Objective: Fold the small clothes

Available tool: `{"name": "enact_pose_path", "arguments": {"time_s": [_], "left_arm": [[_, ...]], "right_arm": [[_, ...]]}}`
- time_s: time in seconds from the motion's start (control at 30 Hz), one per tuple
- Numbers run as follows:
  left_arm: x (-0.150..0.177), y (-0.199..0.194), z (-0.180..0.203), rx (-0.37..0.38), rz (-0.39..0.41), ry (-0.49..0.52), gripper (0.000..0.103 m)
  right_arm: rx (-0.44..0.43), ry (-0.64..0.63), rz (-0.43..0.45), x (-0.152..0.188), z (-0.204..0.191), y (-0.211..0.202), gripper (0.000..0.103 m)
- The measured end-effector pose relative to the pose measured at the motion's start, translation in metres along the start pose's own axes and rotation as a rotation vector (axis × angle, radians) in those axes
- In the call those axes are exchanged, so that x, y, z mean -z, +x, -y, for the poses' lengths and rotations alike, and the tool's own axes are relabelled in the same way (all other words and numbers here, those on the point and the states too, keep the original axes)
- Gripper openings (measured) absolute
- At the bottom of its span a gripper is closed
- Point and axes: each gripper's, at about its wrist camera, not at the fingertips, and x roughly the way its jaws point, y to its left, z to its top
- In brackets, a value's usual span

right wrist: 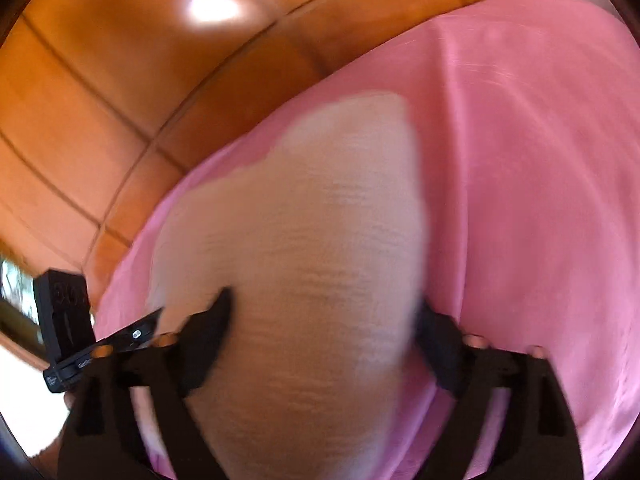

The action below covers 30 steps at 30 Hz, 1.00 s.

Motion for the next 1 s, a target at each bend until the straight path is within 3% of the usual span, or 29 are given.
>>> {"name": "enact_pose_path", "arguments": {"time_s": [0.13,0.27,0.33,0.43,0.5,0.6,0.77,1.0], "left_arm": [[-0.004,-0.019,0.006,-0.097,0.047,0.009,0.064],[-0.003,-0.044,0.021,-0.261,0.14,0.052,0.077],[0.001,-0.054,0.029,-0.322,0.167,0.058,0.077],[0.01,-0.07,0.033,-0.358,0.21,0.047,0.078],[0.018,-0.082,0.038,-0.386,0.245,0.051,0.086],[0.03,-0.096,0.043,-0.403,0.277,0.061,0.088],[0.046,-0.111,0.051,-0.43,0.315,0.064,0.096],[0.058,-0.117,0.053,-0.443,0.326,0.07,0.096]], "right_arm": [[0.103,-0.042,0.077,0.006,-0.025,-0.023,0.094],[0.203,-0.14,0.185,0.015,-0.061,-0.059,0.096],[0.25,-0.179,0.215,0.025,-0.079,-0.069,0.096],[0.32,-0.214,0.242,0.041,-0.111,-0.073,0.098],[0.364,-0.22,0.247,0.053,-0.12,-0.074,0.1],[0.405,-0.213,0.25,0.073,-0.137,-0.073,0.1],[0.469,-0.231,0.248,0.087,-0.145,-0.069,0.1],[0.491,-0.242,0.264,0.093,-0.145,-0.068,0.1]]}}
